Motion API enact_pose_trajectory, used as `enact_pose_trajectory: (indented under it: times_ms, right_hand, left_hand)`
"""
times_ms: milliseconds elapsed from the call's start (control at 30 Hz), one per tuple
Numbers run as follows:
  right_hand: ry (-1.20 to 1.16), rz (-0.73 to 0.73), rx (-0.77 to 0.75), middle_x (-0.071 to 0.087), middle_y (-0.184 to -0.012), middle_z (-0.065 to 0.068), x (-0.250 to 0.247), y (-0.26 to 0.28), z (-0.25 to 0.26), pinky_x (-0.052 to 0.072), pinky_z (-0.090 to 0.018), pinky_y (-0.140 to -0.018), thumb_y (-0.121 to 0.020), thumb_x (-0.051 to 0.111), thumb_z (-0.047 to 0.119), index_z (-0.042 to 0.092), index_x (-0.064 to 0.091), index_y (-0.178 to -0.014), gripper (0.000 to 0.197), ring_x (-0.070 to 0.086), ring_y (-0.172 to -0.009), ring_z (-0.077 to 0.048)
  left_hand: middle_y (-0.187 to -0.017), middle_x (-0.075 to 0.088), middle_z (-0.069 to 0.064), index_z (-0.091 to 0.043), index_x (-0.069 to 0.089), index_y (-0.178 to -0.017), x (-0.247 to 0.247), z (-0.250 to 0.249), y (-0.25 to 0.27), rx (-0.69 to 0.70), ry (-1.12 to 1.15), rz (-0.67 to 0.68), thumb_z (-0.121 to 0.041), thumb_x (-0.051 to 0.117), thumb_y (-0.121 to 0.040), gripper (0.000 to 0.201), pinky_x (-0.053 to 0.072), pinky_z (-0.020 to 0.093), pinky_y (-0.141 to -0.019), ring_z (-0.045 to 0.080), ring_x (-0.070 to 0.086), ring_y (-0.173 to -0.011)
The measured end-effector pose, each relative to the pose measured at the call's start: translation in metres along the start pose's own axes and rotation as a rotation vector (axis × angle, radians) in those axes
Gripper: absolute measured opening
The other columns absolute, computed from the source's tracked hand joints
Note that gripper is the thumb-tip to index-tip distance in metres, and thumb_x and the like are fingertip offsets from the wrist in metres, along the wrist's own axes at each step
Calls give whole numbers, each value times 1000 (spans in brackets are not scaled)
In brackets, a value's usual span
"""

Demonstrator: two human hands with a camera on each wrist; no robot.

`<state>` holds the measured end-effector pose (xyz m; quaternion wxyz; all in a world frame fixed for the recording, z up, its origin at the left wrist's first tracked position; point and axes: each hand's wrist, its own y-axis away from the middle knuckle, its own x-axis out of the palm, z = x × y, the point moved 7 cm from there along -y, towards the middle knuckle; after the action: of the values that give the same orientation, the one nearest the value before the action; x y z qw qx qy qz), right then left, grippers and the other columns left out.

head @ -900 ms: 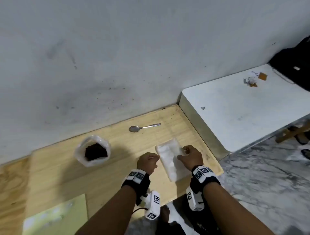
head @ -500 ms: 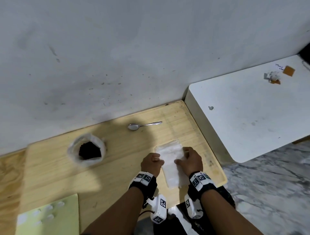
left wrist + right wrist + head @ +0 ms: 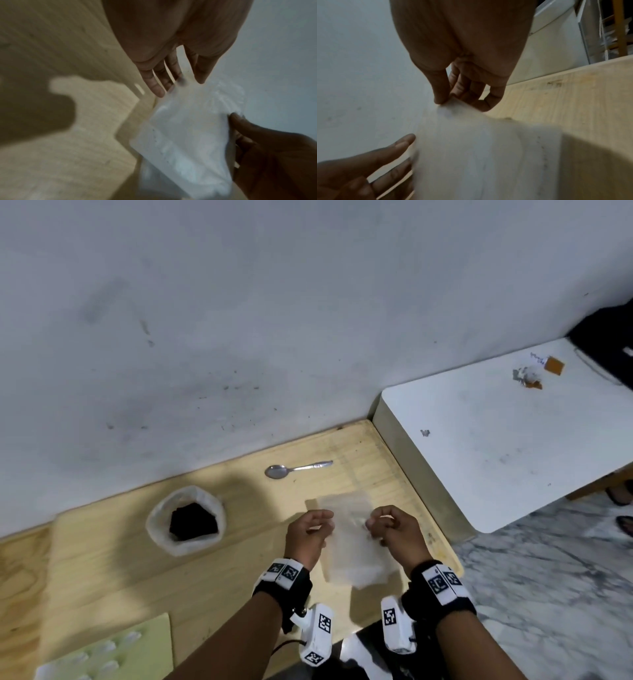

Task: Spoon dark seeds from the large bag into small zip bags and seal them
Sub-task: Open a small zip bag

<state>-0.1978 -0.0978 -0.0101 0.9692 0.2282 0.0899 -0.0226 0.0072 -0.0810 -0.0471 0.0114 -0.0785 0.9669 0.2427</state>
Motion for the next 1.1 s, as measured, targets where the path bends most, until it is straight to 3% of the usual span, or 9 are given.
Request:
enact_pose_trajectory:
  times_ms: [200, 267, 367, 500, 567, 733, 867, 967, 1100]
  right_hand:
    - [117, 137, -70, 68, -86, -2, 39, 8, 42, 49, -24, -65, -75, 81, 3, 24, 62, -116, 49, 63, -72, -17]
    - [151, 180, -136, 74, -88, -4, 59, 9, 66, 50, -22, -68, -76, 81, 5, 23, 65, -116, 47, 66, -76, -15]
    - [273, 376, -130, 72, -67, -4, 103, 15, 88, 47, -19, -58, -77, 77, -1, 13, 70, -100, 28, 65, -59, -11]
    - [239, 466, -68, 68, -65, -7, 151, 23, 101, 45, -25, -56, -71, 81, -2, 6, 73, -93, 25, 59, -58, -17]
    - [177, 452, -64, 70, -68, -9, 171, 27, 107, 46, -30, -63, -65, 85, -2, 3, 74, -92, 29, 62, -63, -21]
    - [170, 577, -211, 53, -48, 13, 226, 49, 129, 41, -21, -57, -71, 82, -3, 2, 72, -78, 13, 49, -49, -2]
    - [220, 722, -256, 63, -56, 13, 253, 66, 142, 48, -23, -64, -93, 62, 3, 5, 75, -84, 16, 56, -59, -1]
    - [243, 674, -293, 70, -70, 0, 262, 65, 146, 49, -31, -67, -90, 64, 4, 8, 77, -82, 16, 60, -68, -13]
    - [239, 614, -350, 65, -58, 5, 269, 66, 153, 45, -15, -58, -85, 64, -7, 4, 73, -71, 20, 56, -53, -2]
  left_hand:
    - [-90, 75, -6, -27, 72, -79, -54, -56, 9, 243, -116, -29, 10, 57, -86, 40, 54, 27, -72, 19, 69, -81]
    - [-88, 74, -9, -26, 73, -80, -73, -73, 12, 313, -190, 15, 8, 56, -87, 39, 55, 27, -70, 18, 68, -76]
    - [-83, 72, -8, -17, 73, -84, -102, -94, 19, 396, -284, 35, 9, 56, -88, 32, 49, 16, -66, 0, 64, -65]
    - [-90, 68, -14, -20, 72, -85, -153, -115, 33, 605, -415, -227, -14, 69, -79, 9, 43, 10, -81, -2, 61, -88]
    - [-84, 66, -14, -22, 70, -78, -174, -123, 45, 664, -429, -397, -34, 74, -74, 13, 42, 9, -77, -2, 58, -82]
    - [-49, 62, -1, -10, 63, -59, -198, -123, 57, 458, -175, -405, -33, 84, -73, 34, 46, 21, -51, 7, 55, -45]
    - [-53, 66, 4, -10, 64, -58, -227, -108, 52, 313, -71, -473, -34, 83, -70, 33, 59, 42, -60, 24, 66, -56]
    - [-55, 66, 3, -10, 65, -59, -236, -109, 56, 285, -76, -506, -28, 82, -68, 26, 58, 33, -60, 18, 64, -54]
    - [-61, 70, 6, -7, 66, -67, -238, -109, 58, 238, 12, -480, -26, 83, -69, 26, 58, 32, -65, 24, 69, -63]
